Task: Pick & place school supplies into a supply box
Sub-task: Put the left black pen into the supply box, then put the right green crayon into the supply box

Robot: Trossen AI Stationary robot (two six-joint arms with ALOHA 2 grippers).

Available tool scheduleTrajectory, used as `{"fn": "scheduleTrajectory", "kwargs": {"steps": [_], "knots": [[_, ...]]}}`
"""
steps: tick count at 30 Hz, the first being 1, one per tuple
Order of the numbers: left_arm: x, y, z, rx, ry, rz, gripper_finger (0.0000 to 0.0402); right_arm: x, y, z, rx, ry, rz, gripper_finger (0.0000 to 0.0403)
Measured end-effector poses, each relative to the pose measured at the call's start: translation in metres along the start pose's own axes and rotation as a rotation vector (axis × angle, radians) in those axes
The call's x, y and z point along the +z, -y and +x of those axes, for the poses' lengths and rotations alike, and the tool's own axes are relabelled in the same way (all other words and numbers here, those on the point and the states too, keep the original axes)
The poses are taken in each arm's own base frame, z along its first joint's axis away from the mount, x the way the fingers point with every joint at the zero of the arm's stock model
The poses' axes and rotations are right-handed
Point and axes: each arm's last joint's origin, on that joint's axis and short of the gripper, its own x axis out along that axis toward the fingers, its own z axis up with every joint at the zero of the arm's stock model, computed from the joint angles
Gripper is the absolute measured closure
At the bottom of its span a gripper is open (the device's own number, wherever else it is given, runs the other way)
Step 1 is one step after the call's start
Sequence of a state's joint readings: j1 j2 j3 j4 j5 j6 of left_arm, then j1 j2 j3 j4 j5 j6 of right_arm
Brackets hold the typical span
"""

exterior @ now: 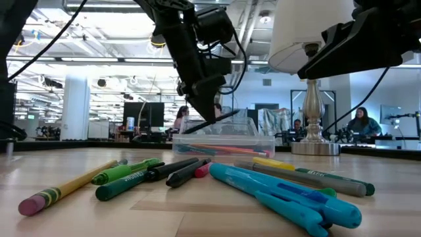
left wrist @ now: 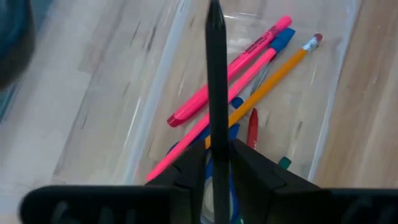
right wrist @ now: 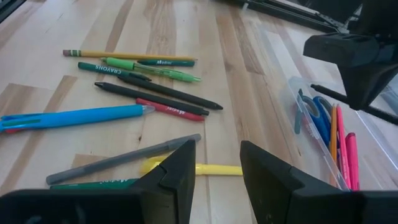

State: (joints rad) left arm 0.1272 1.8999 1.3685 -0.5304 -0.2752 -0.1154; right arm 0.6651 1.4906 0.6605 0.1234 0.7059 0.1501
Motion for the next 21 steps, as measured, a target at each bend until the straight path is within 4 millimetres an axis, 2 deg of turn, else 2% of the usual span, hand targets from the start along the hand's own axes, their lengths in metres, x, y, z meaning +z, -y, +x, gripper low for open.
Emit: {"fn": "scheduleTrajectory", "kwargs": {"steps": [7, 10, 13, 16, 19, 21], "knots": [[0.0, 0.0, -0.002, 0.024, -0.01, 0.028, 0.0275, 0.0, 0.0, 0.0, 0.0, 0.0, 0.008, 0.0281], [0.006, 0.0, -0.013, 0.031, -0.031, 0.06, 0.0265, 0.0, 0.0, 0.0, 0.0, 0.0, 0.034, 0.0281], [0.013, 0.005, -0.042, 0.014, 0.003, 0.09, 0.0263, 0.0, 0.0, 0.0, -0.001, 0.0, 0.06, 0.0281], [0.014, 0.016, -0.079, -0.025, 0.085, 0.129, 0.0263, 0.0, 0.0, 0.0, -0.001, 0.0, 0.1, 0.0281], [0.005, 0.034, -0.122, -0.037, 0.161, 0.184, 0.0263, 0.0, 0.0, 0.0, 0.016, -0.004, 0.156, 0.0281], [-0.009, 0.047, -0.149, -0.027, 0.211, 0.228, 0.0262, 0.0, -0.001, 0.0, 0.053, -0.013, 0.182, 0.0281]]}}
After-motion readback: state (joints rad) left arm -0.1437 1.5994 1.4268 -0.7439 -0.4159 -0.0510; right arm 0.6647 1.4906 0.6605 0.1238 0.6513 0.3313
